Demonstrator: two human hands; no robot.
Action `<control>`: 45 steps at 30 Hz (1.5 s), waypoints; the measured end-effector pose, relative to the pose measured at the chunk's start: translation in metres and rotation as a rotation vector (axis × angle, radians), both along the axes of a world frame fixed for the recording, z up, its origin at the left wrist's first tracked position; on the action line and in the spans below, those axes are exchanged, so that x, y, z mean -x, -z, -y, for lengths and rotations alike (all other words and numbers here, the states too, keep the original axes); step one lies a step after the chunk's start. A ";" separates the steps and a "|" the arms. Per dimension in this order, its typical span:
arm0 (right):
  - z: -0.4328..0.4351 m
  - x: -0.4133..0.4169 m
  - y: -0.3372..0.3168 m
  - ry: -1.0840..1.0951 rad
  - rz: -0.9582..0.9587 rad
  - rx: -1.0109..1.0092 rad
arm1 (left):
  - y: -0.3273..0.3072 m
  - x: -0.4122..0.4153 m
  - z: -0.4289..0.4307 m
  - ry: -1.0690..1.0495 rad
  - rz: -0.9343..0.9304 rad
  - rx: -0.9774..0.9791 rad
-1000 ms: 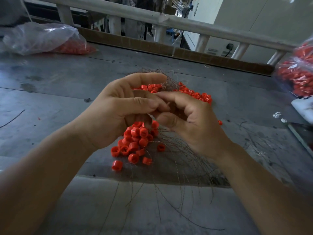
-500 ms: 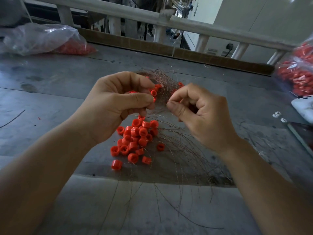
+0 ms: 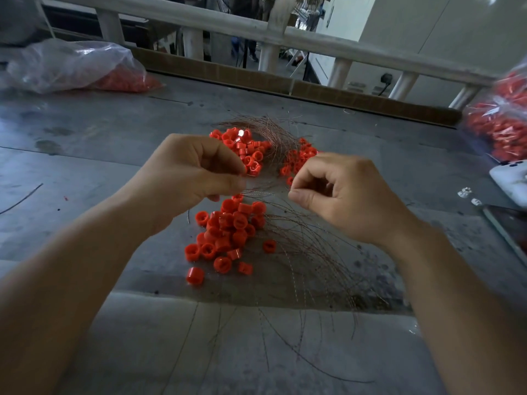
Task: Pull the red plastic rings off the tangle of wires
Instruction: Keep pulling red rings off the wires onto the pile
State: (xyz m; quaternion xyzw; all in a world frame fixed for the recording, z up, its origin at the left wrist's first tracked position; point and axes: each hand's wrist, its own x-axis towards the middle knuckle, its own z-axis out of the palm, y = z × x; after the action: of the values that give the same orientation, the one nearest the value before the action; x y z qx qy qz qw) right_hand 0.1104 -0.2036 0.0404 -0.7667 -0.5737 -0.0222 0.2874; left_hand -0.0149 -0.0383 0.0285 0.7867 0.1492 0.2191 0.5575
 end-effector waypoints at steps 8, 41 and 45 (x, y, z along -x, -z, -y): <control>0.000 -0.005 0.004 0.012 -0.008 0.294 | 0.008 -0.004 -0.004 -0.013 -0.089 -0.110; 0.000 -0.018 0.005 0.292 0.016 0.120 | 0.043 -0.041 -0.035 -0.298 -0.280 -0.730; -0.003 -0.019 0.008 0.297 0.004 0.121 | 0.040 -0.040 -0.036 -0.341 -0.288 -0.746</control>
State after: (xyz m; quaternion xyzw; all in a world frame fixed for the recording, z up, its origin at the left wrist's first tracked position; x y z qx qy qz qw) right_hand 0.1292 -0.2010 0.0325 -0.8590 -0.4548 -0.0314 0.2330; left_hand 0.0248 -0.0019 -0.0117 0.9210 0.2637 0.2351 0.1643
